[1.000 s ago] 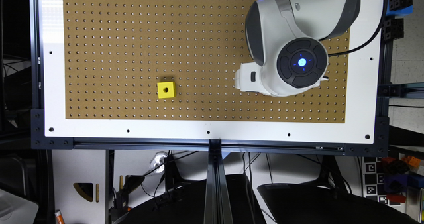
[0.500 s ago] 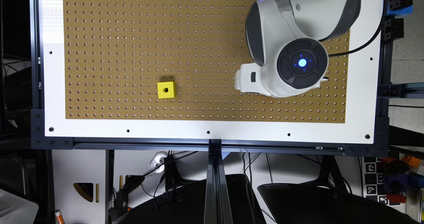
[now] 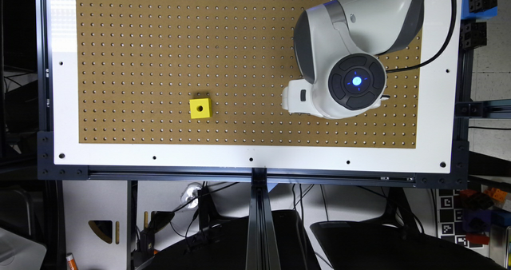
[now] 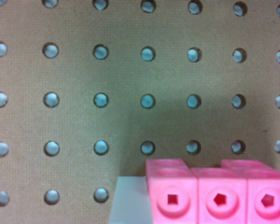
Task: Pick up pink block.
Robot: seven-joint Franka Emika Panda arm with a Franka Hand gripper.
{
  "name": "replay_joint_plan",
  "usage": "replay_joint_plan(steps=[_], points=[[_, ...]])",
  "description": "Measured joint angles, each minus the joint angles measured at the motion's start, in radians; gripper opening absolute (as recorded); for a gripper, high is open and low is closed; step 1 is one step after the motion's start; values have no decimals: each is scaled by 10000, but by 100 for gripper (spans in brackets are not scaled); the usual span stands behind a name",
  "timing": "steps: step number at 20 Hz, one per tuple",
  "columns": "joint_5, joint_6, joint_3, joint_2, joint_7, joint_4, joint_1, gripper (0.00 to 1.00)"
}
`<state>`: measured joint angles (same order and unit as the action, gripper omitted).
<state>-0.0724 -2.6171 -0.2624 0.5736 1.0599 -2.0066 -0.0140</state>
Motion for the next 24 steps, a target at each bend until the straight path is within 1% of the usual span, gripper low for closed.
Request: replay_joint_plan(steps=[3, 6, 9, 11, 15, 18, 21, 24], points=[[0, -1, -8, 0, 0, -2, 10, 0], [-3, 96, 32, -19, 0, -4, 3, 0], [-4, 191, 45, -114, 0, -4, 5, 0], [-4, 464, 45, -380, 1, -2, 5, 0], [-3, 1246, 22, -1094, 32, -7, 3, 0], [-3, 1482, 6, -1355, 45, -2, 1, 0], [7, 2027, -48, -1923, 117, -2, 2, 0], [8, 2356, -90, -2285, 188, 2, 2, 0]])
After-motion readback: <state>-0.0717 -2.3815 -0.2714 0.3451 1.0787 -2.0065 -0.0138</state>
